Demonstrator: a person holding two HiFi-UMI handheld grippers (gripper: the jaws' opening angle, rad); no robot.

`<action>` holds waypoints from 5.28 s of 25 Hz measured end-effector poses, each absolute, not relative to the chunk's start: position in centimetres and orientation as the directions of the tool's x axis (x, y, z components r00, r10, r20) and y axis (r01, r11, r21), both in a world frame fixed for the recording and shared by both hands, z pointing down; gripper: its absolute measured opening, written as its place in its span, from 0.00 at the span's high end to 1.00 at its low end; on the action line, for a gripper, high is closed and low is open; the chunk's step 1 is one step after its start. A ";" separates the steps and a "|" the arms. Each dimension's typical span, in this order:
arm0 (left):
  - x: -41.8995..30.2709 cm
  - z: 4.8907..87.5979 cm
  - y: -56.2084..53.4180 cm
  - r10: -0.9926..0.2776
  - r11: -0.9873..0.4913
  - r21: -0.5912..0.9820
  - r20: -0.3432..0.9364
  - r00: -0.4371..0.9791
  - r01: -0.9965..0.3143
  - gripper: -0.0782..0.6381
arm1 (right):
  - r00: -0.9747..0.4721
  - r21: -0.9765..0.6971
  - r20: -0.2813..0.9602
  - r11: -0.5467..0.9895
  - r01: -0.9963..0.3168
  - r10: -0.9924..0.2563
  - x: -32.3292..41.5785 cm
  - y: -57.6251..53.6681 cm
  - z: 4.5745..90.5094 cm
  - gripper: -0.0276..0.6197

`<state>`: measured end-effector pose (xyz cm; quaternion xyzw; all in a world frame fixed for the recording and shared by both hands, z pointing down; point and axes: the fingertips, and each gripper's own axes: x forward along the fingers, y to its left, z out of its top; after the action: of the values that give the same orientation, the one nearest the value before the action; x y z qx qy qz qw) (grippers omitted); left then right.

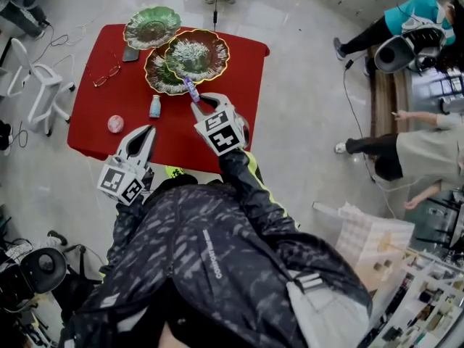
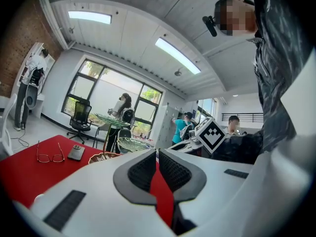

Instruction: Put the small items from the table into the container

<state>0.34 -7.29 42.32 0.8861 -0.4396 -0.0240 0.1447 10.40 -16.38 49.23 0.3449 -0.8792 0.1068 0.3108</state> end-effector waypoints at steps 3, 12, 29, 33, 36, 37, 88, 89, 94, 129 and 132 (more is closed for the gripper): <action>0.0 42.3 -7.4 -0.778 -0.582 0.280 0.082 0.623 -0.764 0.86 | -0.558 0.032 0.617 0.727 -0.686 -0.554 10.3 -17.2 48.8 0.81; -2.0 42.2 -7.8 -0.752 -0.612 0.290 0.073 0.655 -0.735 0.86 | -0.500 0.058 0.633 0.679 -0.732 -0.592 10.2 -20.7 48.8 0.81; -7.6 42.9 -9.7 -0.733 -0.635 0.282 0.074 0.676 -0.719 0.86 | -0.438 0.060 0.652 0.618 -0.784 -0.619 9.2 -23.7 50.3 0.81; -8.6 42.5 -10.1 -0.735 -0.634 0.287 0.063 0.675 -0.718 0.86 | -0.411 0.088 0.658 0.607 -0.789 -0.630 9.3 -23.6 50.2 0.81; -9.0 42.5 -10.2 -0.733 -0.636 0.295 0.058 0.678 -0.713 0.86 | -0.402 0.097 0.666 0.608 -0.788 -0.628 9.1 -23.4 49.9 0.80; -9.0 42.6 -10.2 -0.730 -0.638 0.296 0.058 0.681 -0.710 0.86 | -0.393 0.111 0.668 0.607 -0.787 -0.632 9.2 -23.4 49.9 0.79; -12.9 46.4 -9.9 -0.769 -0.559 0.401 0.078 0.635 -0.726 0.87 | -0.606 -0.163 0.736 0.790 -0.592 -0.302 -5.2 -17.1 57.7 0.69; -13.2 46.6 -9.7 -0.775 -0.549 0.404 0.082 0.627 -0.732 0.87 | -0.604 -0.169 0.744 0.794 -0.584 -0.286 -5.5 -16.9 58.2 0.69; -14.5 47.4 -8.9 -0.791 -0.518 0.409 0.105 0.602 -0.752 0.87 | -0.586 -0.196 0.778 0.799 -0.568 -0.226 -7.0 -16.2 60.5 0.61; -17.4 49.5 -6.9 -0.844 -0.398 0.444 0.164 0.510 -0.803 0.87 | -0.298 -0.056 0.940 0.785 -0.616 -0.167 -5.1 -17.7 70.7 0.54; -17.4 49.4 -7.0 -0.843 -0.402 0.444 0.161 0.513 -0.801 0.87 | -0.308 -0.056 0.936 0.792 -0.608 -0.170 -5.2 -17.6 70.8 0.55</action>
<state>-17.36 -7.03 49.41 0.8361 -0.4915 -0.0446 0.2394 -5.21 -17.57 70.76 0.2484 -0.7821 0.2054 0.5333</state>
